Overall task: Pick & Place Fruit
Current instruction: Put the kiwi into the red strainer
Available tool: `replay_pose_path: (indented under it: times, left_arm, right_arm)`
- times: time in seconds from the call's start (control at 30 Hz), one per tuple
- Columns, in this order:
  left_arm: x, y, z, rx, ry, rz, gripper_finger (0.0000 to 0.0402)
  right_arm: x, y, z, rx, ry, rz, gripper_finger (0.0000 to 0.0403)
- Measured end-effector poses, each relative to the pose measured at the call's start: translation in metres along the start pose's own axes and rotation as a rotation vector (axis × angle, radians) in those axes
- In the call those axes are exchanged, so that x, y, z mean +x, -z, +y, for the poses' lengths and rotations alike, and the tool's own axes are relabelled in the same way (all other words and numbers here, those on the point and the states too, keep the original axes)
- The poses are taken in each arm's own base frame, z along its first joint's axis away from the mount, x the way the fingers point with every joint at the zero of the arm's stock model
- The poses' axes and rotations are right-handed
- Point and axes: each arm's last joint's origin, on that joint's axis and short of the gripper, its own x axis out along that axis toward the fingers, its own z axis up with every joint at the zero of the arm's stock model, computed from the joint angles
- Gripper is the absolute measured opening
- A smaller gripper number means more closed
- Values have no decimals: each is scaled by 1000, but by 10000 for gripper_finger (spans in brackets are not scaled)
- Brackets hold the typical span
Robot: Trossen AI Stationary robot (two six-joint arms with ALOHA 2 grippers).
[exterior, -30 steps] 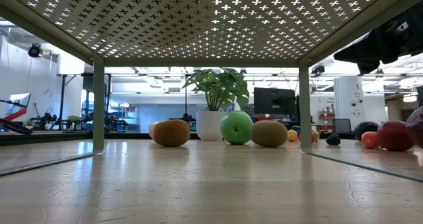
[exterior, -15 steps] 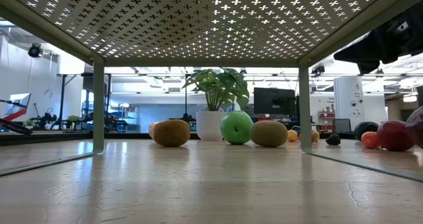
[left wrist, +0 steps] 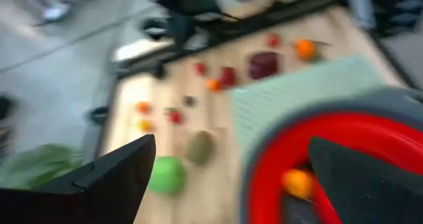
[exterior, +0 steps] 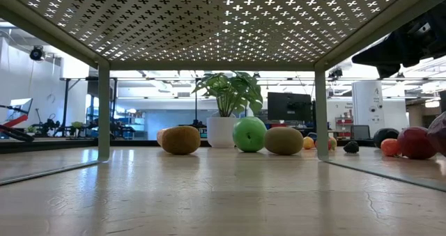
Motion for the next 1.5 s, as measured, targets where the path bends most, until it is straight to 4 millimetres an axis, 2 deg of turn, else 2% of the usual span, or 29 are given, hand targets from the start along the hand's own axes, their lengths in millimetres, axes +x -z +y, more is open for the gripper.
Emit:
replay_pose_path:
  times: [0.13,0.27,0.43,0.67,0.8,1.17,1.37,1.5]
  left_arm:
    - [-4,-2,12,-86,-174,-1,399]
    - [-8,7,41,-181,-260,53,399]
    - [-11,29,80,-301,-283,159,399]
    - [-11,58,110,-322,-254,232,399]
    - [-10,74,118,-348,-201,260,399]
    - [-9,112,131,-411,-253,343,399]
    - [4,139,133,-436,-263,416,399]
    - [17,161,126,-414,-232,491,399]
  right_arm:
    - [0,0,0,0,0,0,8]
    - [0,0,0,0,0,0,8]
    - [0,0,0,0,0,0,8]
    - [0,0,0,0,0,0,8]
    - [0,0,0,0,0,0,8]
    - [0,0,0,0,0,0,8]
    - [0,0,0,0,0,0,8]
    - [0,0,0,0,0,0,9]
